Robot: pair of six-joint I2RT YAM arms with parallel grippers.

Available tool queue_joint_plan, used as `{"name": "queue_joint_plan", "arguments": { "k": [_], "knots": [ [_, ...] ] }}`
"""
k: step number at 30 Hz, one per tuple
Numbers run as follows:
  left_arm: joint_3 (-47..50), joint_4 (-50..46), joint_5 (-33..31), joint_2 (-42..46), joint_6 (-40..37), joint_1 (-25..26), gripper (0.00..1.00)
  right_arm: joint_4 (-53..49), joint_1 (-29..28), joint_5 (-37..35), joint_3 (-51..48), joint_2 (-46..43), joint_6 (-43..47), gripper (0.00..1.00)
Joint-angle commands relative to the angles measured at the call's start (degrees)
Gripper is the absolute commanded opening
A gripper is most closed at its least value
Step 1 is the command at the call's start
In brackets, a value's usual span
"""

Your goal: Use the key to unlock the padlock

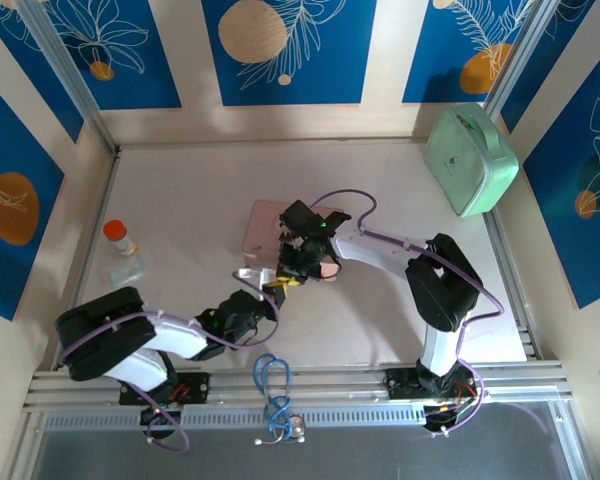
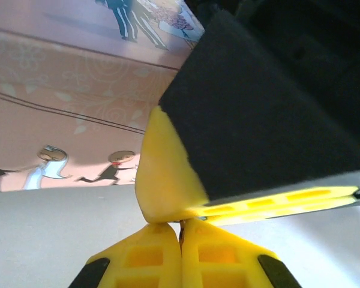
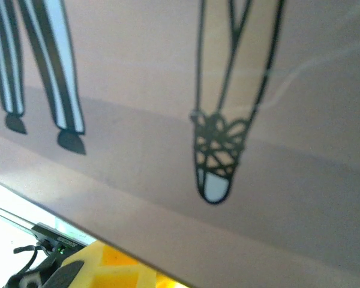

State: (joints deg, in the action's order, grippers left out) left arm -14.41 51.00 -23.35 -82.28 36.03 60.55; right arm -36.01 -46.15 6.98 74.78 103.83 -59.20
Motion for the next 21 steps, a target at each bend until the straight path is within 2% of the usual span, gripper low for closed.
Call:
{"name": "queue_joint_plan", "arguments": {
  "k": [1, 6, 8, 11, 13, 16, 21],
  "knots": [
    [-6.56, -14.94, -14.56, 0.84, -13.29, 3.81, 0.00, -3.45, -2.35, 15.61, 0.84, 2.60, -8.14, 0.00],
    [-7.94, -7.69, -26.24, -6.44, -25.13, 9.44, 0.00, -1.84, -2.89, 18.63, 0.61, 4.34, -9.57, 0.00],
    [-10.09, -2.99, -31.16, -10.80, -32.88, 12.55, 0.00, -1.19, -2.98, 19.47, 0.12, 4.87, -10.09, 0.00],
    [-12.78, 5.80, -36.31, -17.59, -43.42, 14.63, 0.00, -0.94, -2.98, 20.41, -0.52, 4.98, -10.58, 0.00],
    [-13.82, 9.53, -37.63, -20.92, -47.07, 14.77, 0.00, -1.16, -2.85, 20.52, -0.85, 4.76, -10.45, 0.00],
    [-13.74, 12.28, -37.45, -22.57, -48.36, 15.20, 0.00, -1.44, -2.30, 20.36, -1.26, 4.47, -10.14, 0.00],
    [-11.98, 3.42, -35.93, -16.17, -43.34, 16.16, 0.00, -0.55, -3.29, 20.38, -2.61, 4.55, -11.09, 0.00]
  ]
}}
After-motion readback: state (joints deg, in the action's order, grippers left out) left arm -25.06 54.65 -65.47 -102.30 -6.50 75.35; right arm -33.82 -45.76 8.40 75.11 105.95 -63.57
